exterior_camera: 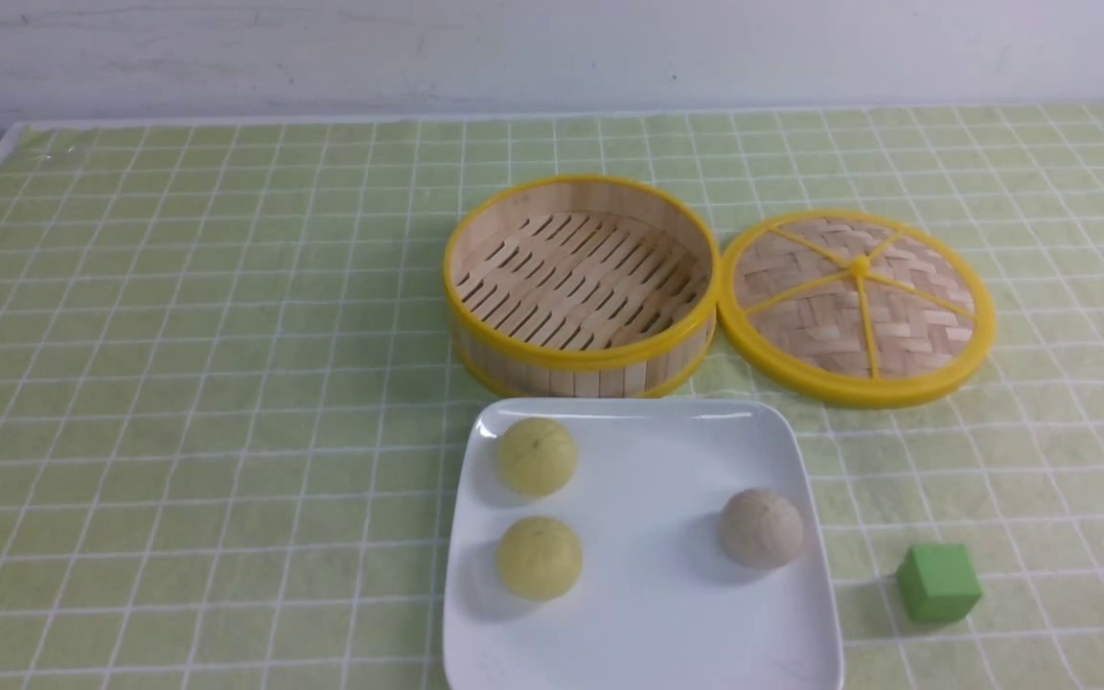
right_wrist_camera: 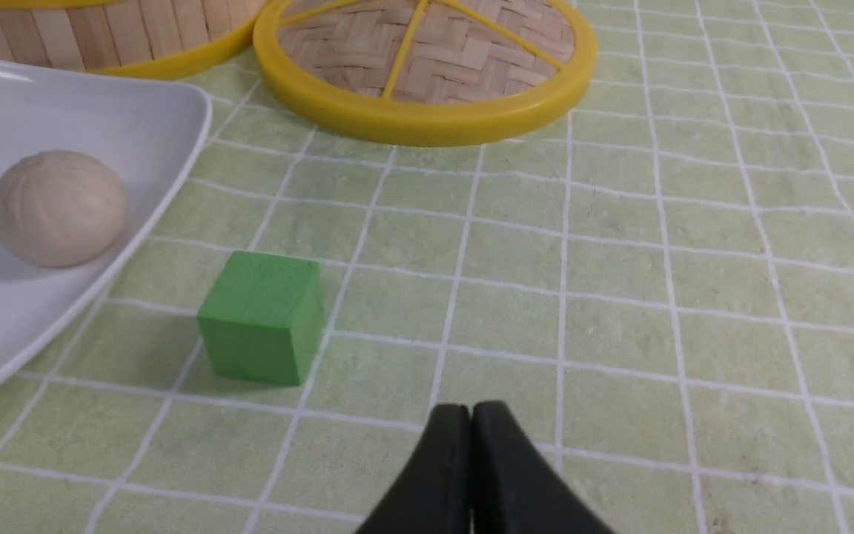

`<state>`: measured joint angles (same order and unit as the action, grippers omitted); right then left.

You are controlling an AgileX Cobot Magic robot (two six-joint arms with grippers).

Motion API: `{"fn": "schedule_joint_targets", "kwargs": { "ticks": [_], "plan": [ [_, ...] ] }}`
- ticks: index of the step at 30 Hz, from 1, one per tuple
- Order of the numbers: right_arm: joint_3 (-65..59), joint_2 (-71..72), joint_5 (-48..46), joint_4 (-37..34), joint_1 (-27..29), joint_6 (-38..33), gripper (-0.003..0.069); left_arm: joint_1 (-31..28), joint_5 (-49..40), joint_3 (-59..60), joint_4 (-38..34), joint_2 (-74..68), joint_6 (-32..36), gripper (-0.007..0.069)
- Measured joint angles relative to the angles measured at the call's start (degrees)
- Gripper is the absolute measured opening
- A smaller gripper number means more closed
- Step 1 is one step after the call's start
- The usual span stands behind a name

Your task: Put the steamed buns into the plate on the green tablecloth.

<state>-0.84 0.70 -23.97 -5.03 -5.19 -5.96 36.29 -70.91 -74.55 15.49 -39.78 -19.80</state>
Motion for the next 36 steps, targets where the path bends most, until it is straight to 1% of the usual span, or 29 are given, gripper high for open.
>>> {"fn": "schedule_joint_targets", "kwargs": {
  "ticks": [1,4,6,8,12,13,15,17,20,23,28,31,36],
  "plan": [
    [0.0,0.0,0.0,0.14,1.09,0.0,0.0026,0.0,0.0,4.67,0.0,3.77,-1.91,0.0019],
    [0.0,0.0,0.0,0.17,2.59,0.0,0.0029,0.0,0.0,13.71,0.0,10.19,-5.77,0.0019],
    [0.0,0.0,0.08,0.17,2.87,0.0,0.0031,0.0,0.0,17.86,0.0,12.85,-7.41,0.0019],
    [0.0,0.0,0.08,0.17,3.04,0.0,0.0035,0.0,0.52,24.6,0.0,18.35,-10.11,0.0019],
    [0.0,0.0,0.08,0.17,3.04,0.0,0.004,0.0,4.93,33.42,0.0,23.4,-13.02,0.0019],
    [0.0,0.0,0.08,0.17,3.04,0.0,0.004,0.0,5.2,33.42,0.0,23.58,-13.12,0.0019],
    [0.0,0.0,0.08,0.23,3.04,0.0,0.0045,0.0,8.05,38.04,-0.52,25.13,-14.3,0.0019],
    [0.0,0.0,0.08,0.23,3.04,0.0,0.0047,0.0,8.89,39.61,-1.02,25.35,-14.52,0.0019],
    [-0.14,0.0,1.09,-0.23,3.04,1.21,0.0052,0.0,10.63,42.89,-3.08,25.48,-14.64,0.0019],
    [-0.27,0.0,1.39,-0.44,3.04,3.0,0.0057,0.0,11.84,44.72,-4.66,25.48,-14.64,0.0019],
    [-0.27,0.0,1.23,-0.64,3.04,3.47,0.0064,0.0,14.65,45.44,-5.08,25.48,-14.41,0.002],
    [-0.27,0.0,1.23,-0.69,3.04,3.47,0.0064,0.0,20.14,46.17,-3.97,25.48,-14.41,0.002],
    [-0.27,0.0,1.23,-0.81,3.04,3.47,0.0071,0.0,38.96,50.49,-1.76,25.48,-14.41,0.002]
  ]
}}
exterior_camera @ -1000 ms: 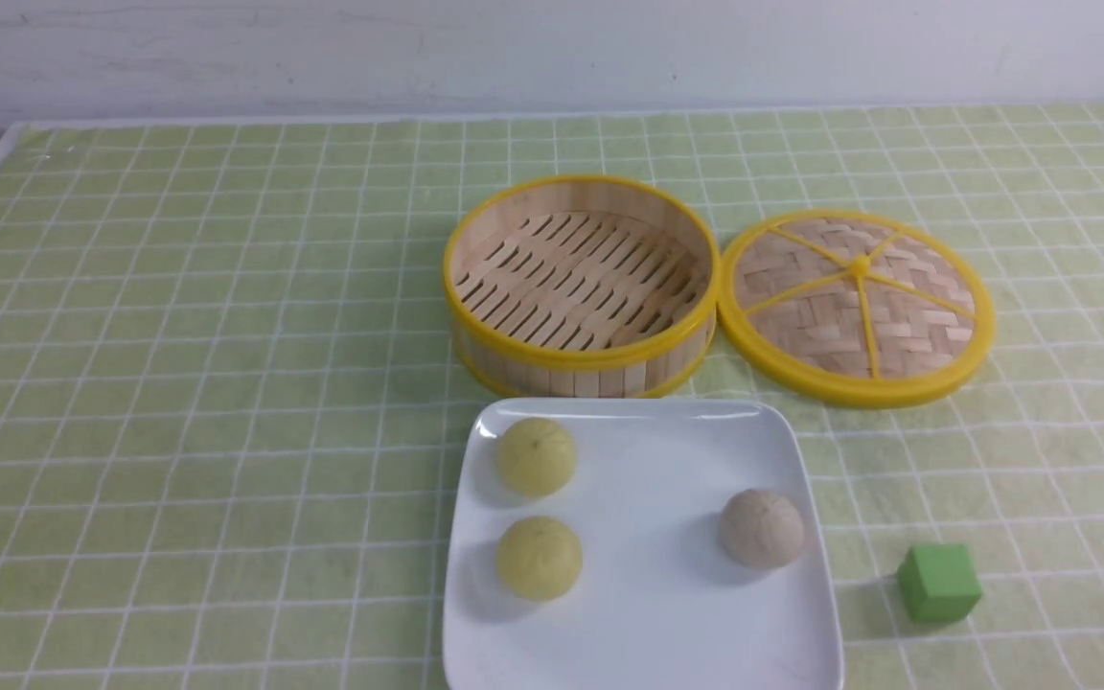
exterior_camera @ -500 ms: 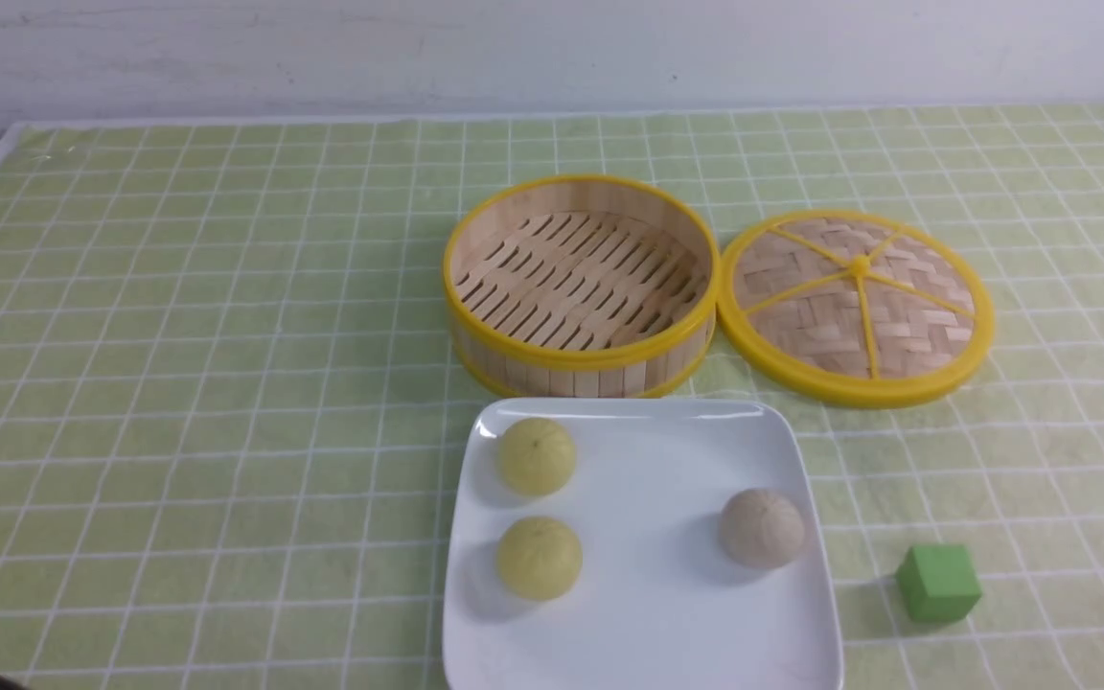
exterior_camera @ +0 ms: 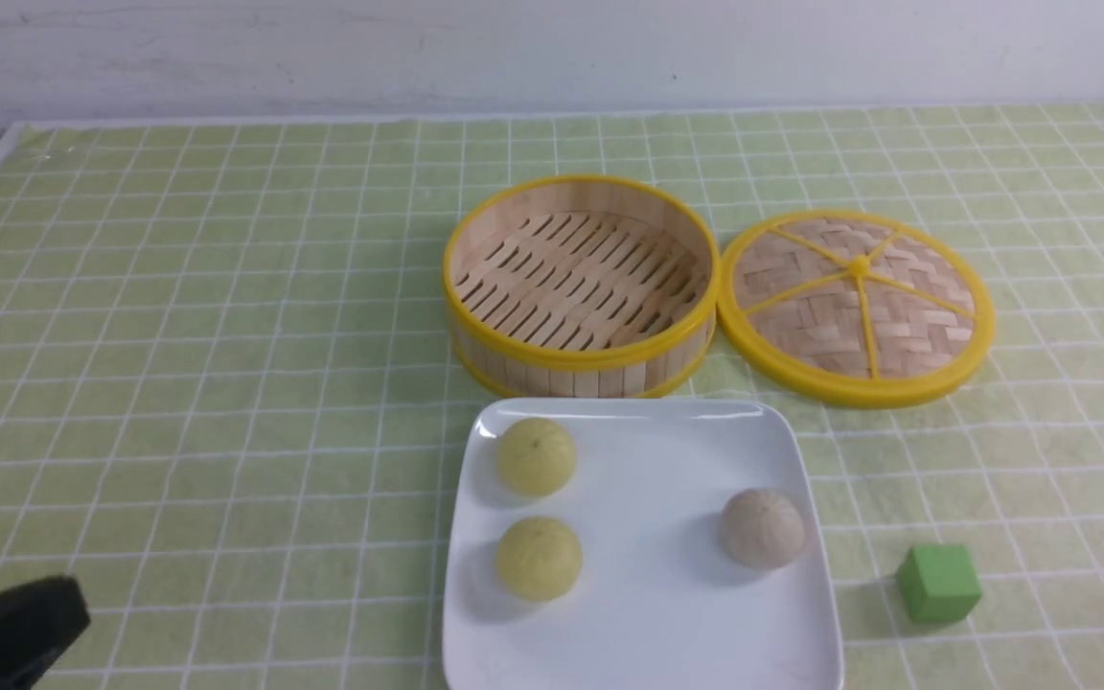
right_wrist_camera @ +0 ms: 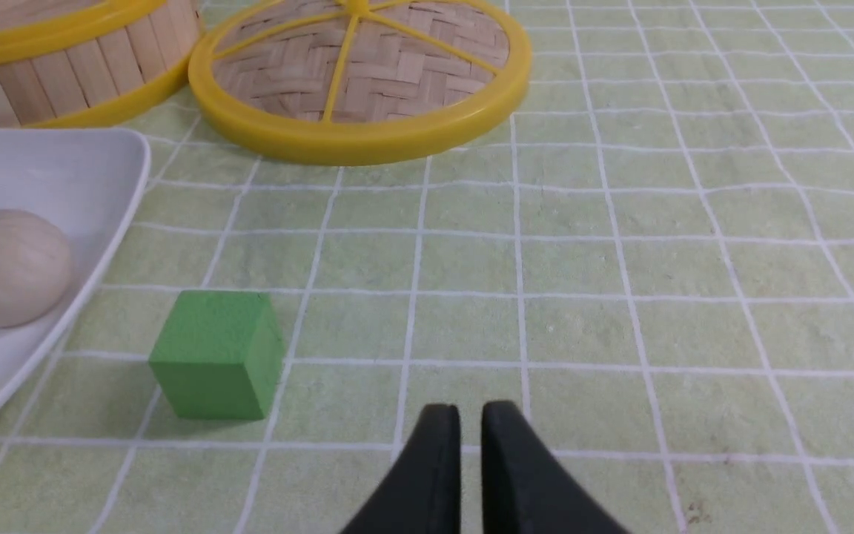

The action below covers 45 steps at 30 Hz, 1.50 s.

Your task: Put the steamed buns into the plate on the green tablecloth.

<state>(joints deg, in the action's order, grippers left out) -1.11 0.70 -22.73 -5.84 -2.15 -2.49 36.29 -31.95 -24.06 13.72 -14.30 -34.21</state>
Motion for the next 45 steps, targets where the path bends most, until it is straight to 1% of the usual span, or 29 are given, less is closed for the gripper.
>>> {"fn": "schedule_joint_targets", "kwargs": {
  "ticks": [1,2,3,6,18,21,22,24,27,30,32,33,35,38,45],
  "plan": [
    [0.0,0.0,0.0,-0.05,0.0,0.0,0.0072,0.0,3.54,1.01,0.06,0.0,0.0,0.0021],
    [0.0,0.0,0.0,-0.05,0.0,0.0,0.0072,0.0,4.2,1.21,0.06,0.0,0.0,0.0021],
    [0.0,0.0,0.0,-0.05,0.0,0.0,0.0074,0.0,9.07,2.58,0.28,0.0,0.0,0.0024],
    [0.0,0.0,0.0,-0.05,0.0,0.0,0.0078,0.0,12.78,4.2,0.33,0.0,0.0,0.0028],
    [0.0,0.0,-0.04,-0.05,0.0,0.05,0.0095,0.0,10.86,5.21,2.82,0.0,0.07,0.0036],
    [0.0,0.0,-0.04,-0.05,0.0,0.05,0.0099,-1.16,10.94,6.2,4.06,0.43,0.59,0.0037],
    [0.0,0.0,-0.04,-0.05,0.01,0.05,0.0099,-2.03,10.94,6.8,4.21,0.73,1.04,0.0038],
    [0.0,0.0,-0.04,-0.11,0.01,0.05,0.0102,-5.76,11.12,9.16,4.22,2.15,3.34,0.0041],
    [0.0,0.0,-0.04,-0.11,0.01,0.05,0.0106,-13.19,11.25,13.83,3.4,5.26,8.81,0.0048],
    [0.0,0.0,-0.04,-0.11,0.01,0.05,0.011,-23.04,12.48,19.68,-1.87,9.05,15.71,0.0053],
    [0.0,0.0,-0.04,-0.11,0.01,0.05,0.011,-25.85,12.77,21.44,-3.71,10.08,17.4,0.0053],
    [0.0,0.0,-0.04,-0.11,0.01,0.05,0.011,-29.39,12.87,23.87,-5.59,11.43,19.1,0.0054],
    [0.0,0.0,-0.04,-0.11,0.01,0.05,0.011,-33.3,12.39,25.4,-6.45,13.77,20.3,0.0055],
    [0.0,0.0,-0.04,-0.16,0.01,0.05,0.0113,-35.05,12.19,25.64,-6.04,14.83,20.6,0.0055],
    [0.0,0.0,-0.04,-0.23,0.01,0.05,0.0121,-35.38,11.17,25.64,-5.32,14.93,20.64,0.0066]
  ]
}}
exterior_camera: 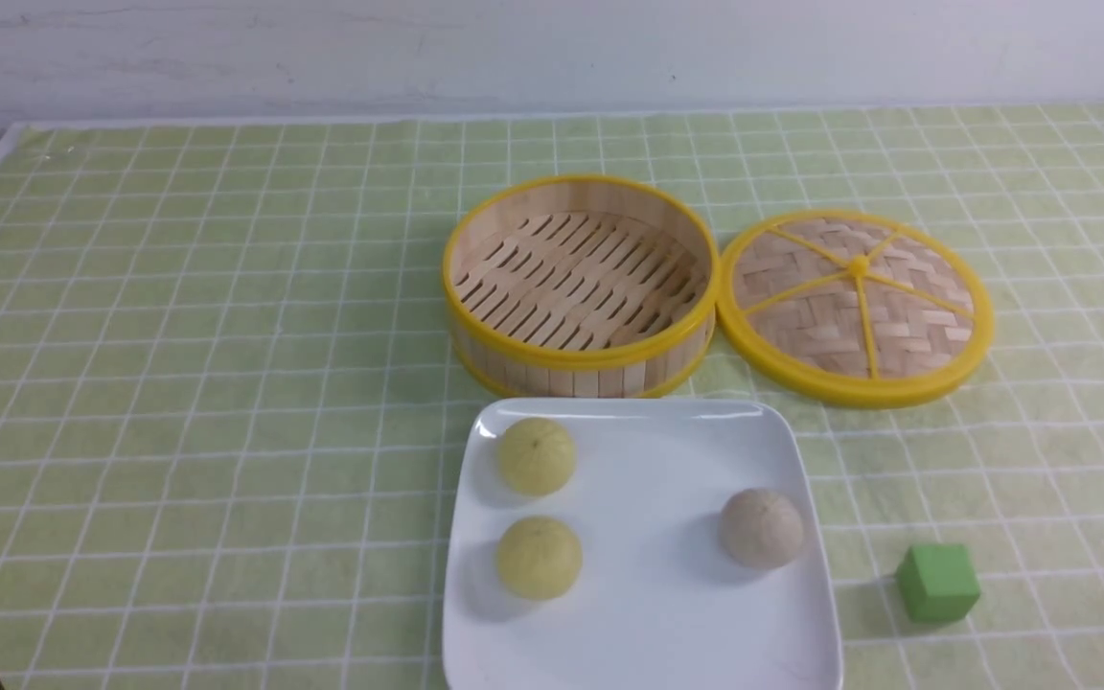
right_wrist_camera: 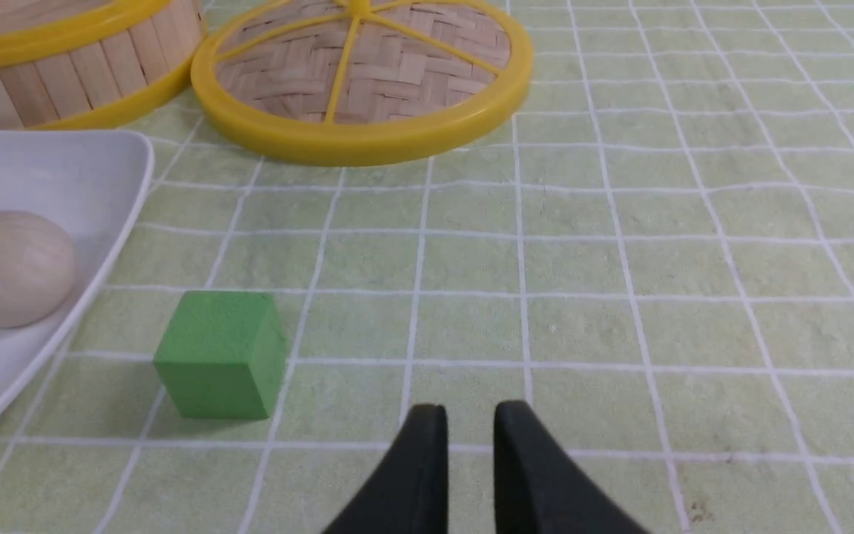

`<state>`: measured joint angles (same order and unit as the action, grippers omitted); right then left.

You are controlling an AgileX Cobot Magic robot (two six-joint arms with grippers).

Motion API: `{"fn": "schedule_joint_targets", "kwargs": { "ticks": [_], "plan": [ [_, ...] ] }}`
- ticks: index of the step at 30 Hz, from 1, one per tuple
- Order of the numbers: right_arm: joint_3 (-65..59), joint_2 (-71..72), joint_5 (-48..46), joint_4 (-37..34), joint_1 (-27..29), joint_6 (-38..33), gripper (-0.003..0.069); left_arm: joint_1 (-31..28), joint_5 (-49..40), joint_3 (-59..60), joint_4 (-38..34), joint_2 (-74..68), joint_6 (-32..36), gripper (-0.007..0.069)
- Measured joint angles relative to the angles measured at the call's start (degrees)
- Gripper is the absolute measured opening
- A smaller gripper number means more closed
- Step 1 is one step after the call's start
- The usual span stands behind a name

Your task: Put the steamed buns into the plate on the green tablecloth.

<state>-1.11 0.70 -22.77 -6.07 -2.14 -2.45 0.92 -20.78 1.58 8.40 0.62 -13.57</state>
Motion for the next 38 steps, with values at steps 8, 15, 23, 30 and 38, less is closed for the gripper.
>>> {"fn": "schedule_joint_targets", "kwargs": {
  "ticks": [8,15,23,30,38],
  "plan": [
    [0.0,0.0,0.0,-0.04,0.0,0.0,0.0132,0.0,-0.24,-0.06,0.34,0.0,0.18,0.0073],
    [0.0,0.0,0.0,-0.04,0.0,0.0,0.0135,0.0,-0.43,-0.06,1.55,0.0,0.18,0.0081],
    [0.0,0.0,0.0,-0.04,0.0,0.0,0.0135,0.0,-0.43,-0.06,2.23,0.0,0.18,0.0089],
    [0.0,0.0,0.0,-0.04,0.0,0.0,0.0144,0.0,-0.48,-0.06,2.42,0.0,0.18,0.009],
    [0.0,0.0,0.0,-0.04,0.0,0.0,0.0153,0.0,-0.48,-0.06,2.47,0.0,0.18,0.0096]
  ]
}}
